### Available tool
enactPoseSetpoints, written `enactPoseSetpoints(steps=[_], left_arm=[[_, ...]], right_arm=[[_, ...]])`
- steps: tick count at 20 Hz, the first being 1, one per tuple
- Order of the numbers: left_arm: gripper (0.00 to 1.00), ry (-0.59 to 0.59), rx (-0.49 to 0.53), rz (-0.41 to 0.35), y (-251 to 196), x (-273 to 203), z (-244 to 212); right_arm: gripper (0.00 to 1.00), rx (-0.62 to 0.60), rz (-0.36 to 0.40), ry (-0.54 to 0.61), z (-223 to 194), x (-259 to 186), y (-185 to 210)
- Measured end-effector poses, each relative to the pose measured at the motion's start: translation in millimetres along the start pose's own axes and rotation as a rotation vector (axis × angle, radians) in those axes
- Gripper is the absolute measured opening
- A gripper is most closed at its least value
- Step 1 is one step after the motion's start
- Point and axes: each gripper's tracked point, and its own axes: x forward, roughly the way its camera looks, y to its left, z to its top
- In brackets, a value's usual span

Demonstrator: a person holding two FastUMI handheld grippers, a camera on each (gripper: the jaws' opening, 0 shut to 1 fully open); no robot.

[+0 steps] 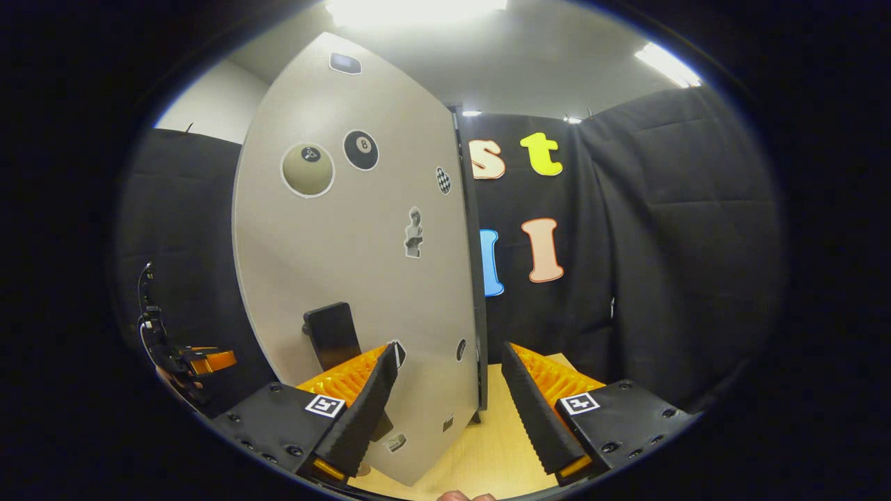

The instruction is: Open the cabinet door with the right hand, grasp the bottle in the cabinet with the left hand and place it on the coaster, then close the cabinet door with the right hand.

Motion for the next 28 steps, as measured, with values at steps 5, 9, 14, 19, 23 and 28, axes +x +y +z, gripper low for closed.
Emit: enactPoseSetpoints(steps=[5, 9, 14, 19, 23, 28], left_arm=[[0.86, 0.006, -0.016, 0.014, 17.2, -5.2, -5.9], [0.88, 0.008, -0.026, 0.037, 23.7, -8.4, -7.1], [0.88, 0.017, 0.004, 0.105, 18.7, -26.8, -2.9], [0.86, -0.043, 0.013, 0.208, -5.6, -50.6, 17.5], [0.86, -0.122, -0.003, 0.261, -38.6, -62.9, 40.8], [0.88, -0.196, -0.021, 0.257, -90.2, -71.1, 49.3]], right_arm=[[0.96, 0.023, 0.049, 0.025, -5.5, 18.1, 41.3], [0.98, 0.001, 0.132, 0.058, -12.1, 43.1, 81.5], [0.98, 0.018, 0.283, 0.089, -23.4, 66.1, 113.6], [0.98, -0.025, 0.305, 0.079, -20.5, 69.7, 82.9], [0.98, -0.057, 0.286, 0.054, -15.3, 86.6, 44.1], [0.98, -0.122, 0.263, 0.002, -10.5, 96.7, -1.5]])
